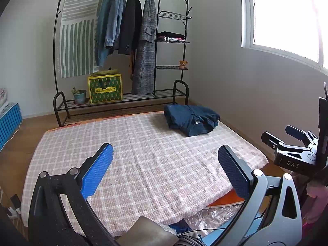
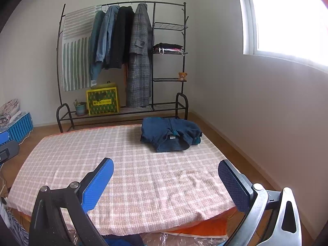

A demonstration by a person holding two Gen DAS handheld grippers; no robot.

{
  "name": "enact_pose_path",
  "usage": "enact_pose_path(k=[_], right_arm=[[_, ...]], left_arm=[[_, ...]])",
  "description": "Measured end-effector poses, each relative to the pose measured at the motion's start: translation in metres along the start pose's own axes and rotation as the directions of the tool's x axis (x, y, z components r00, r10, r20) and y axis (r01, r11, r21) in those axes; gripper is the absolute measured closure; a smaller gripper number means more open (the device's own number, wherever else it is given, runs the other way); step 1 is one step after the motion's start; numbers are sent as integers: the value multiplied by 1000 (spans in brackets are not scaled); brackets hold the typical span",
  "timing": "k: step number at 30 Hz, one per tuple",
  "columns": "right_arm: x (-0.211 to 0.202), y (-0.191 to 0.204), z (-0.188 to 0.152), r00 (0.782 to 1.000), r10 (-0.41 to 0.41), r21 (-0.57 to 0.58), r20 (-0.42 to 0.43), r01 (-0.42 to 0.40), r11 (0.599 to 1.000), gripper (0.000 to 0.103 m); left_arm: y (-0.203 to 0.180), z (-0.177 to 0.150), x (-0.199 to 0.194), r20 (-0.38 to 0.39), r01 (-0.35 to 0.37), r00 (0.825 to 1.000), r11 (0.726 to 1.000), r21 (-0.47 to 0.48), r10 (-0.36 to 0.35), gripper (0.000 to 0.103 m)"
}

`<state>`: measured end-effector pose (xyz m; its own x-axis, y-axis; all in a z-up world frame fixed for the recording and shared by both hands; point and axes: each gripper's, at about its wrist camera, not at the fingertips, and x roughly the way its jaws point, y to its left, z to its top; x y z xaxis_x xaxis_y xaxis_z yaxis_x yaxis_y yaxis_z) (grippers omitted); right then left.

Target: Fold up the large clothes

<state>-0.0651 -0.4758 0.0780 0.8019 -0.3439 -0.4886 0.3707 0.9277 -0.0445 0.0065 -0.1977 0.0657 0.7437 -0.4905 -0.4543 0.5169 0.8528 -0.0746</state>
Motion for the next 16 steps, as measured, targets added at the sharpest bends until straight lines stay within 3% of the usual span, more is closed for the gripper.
enact_pose_path(k=[16], right_arm=[[8,6,0,1000,7,-22,-9,-7,1000,0]], left_arm=[[1,-1,-2,29,-26,999,1000,7,26,0]])
